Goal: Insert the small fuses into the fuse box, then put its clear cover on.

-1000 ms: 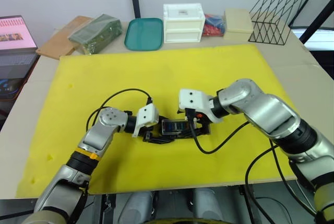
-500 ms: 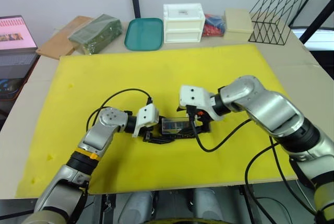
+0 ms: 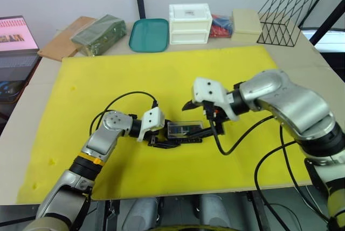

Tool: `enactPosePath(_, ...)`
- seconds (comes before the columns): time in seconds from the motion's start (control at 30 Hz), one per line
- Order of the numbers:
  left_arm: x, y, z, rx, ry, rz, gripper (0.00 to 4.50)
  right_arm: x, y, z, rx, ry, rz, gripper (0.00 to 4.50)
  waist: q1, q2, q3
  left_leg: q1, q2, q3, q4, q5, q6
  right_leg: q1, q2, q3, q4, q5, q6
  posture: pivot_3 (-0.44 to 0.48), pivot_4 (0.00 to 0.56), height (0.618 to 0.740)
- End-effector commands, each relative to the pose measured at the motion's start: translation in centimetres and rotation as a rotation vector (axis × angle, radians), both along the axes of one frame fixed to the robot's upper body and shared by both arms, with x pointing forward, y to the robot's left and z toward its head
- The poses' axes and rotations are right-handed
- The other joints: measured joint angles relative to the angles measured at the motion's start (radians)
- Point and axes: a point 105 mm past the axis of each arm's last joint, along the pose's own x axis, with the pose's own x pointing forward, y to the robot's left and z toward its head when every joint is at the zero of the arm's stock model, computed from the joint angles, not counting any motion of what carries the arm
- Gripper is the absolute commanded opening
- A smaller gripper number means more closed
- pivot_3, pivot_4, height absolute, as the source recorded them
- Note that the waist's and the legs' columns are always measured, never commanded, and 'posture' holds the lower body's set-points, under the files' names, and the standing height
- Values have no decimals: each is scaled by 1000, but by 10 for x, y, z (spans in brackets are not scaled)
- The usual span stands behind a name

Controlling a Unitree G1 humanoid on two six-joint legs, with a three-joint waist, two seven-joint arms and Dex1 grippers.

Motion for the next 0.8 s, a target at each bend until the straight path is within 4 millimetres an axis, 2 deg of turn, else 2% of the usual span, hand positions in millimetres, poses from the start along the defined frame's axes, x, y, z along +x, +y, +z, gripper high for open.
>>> enactPosePath(0.03,-2,-2,-1,0,-8,-12,2754,0,-1,12,109,-14,10,3354,0,0,0,0,0,0,0,0,0,0,0,0,0,0,0,0,150,740)
enactPosePath(0.37,-1,-2,-1,4,-16,-13,2754,3,1,13,319,-18,18,13,-1,0,0,0,0,0,0,0,0,0,0,0,0,0,0,0,150,740)
enactPosePath(0.67,0,-1,-2,12,-27,-8,2754,4,1,3,334,-6,-1,13,-1,0,0,0,0,0,0,0,0,0,0,0,0,0,0,0,150,740)
enactPosePath(0.8,0,-1,-3,15,-29,-8,2754,6,0,-10,322,24,-11,13,-1,0,0,0,0,0,0,0,0,0,0,0,0,0,0,0,150,740)
